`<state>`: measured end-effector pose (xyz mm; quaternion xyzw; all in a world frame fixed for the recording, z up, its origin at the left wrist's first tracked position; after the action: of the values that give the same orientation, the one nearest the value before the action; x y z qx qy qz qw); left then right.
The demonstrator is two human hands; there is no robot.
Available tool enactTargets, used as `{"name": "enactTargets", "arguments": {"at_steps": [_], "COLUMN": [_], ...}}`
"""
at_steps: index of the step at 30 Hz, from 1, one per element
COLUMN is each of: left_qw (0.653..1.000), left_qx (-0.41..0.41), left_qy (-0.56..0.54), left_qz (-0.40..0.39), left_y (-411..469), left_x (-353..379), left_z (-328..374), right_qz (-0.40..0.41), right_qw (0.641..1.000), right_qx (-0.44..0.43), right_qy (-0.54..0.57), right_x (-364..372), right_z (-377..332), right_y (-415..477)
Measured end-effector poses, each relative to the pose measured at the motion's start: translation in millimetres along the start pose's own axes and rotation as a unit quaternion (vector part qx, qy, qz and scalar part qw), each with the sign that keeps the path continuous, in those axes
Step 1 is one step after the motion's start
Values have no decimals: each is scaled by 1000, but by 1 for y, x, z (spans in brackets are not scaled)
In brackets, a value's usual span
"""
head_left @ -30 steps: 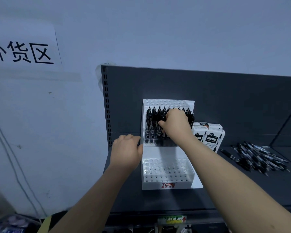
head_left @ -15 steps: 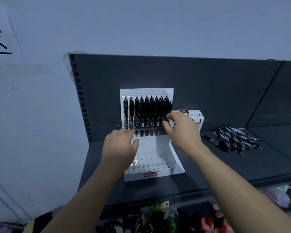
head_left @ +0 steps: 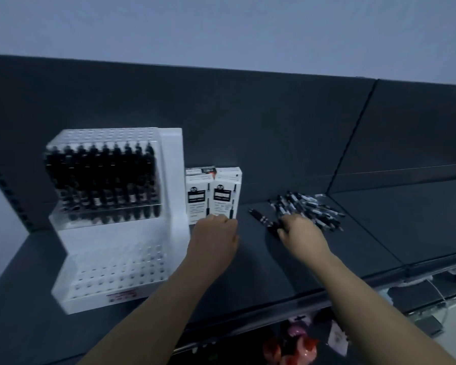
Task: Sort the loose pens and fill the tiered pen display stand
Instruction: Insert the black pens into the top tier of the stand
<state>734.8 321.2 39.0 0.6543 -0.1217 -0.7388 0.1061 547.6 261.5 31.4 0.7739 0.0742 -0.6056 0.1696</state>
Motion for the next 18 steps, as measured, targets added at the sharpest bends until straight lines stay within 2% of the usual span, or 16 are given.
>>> {"name": "enactTargets", "arguments": {"at_steps": [5, 10, 18], "left_qw": [996, 986, 975], "left_qx": [21, 51, 79], "left_qy": [64, 105, 159], "left_qz": [-54, -116, -137], "left_y": [59, 107, 112], "left_x": [63, 118, 132], "left_z": [54, 73, 74], "right_qz": [-31, -46, -18], "right_qw": [999, 996, 988], "right_qx": [-27, -76, -123], "right_qy": [4, 15, 89], "right_x": [21, 32, 41], "right_z": [65, 95, 116], "right_y": [23, 42, 47]}}
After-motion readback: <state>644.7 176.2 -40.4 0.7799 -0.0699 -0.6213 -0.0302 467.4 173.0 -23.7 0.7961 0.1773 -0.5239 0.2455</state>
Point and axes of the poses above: each hand's wrist, its own y-axis towards the middle knuckle, its own x-axis out of the palm, z = x × y, the point moved 3 cm from there along y, towards the middle knuckle, and after that the axes turned 8 degrees about -x, right-handed, at the moved point
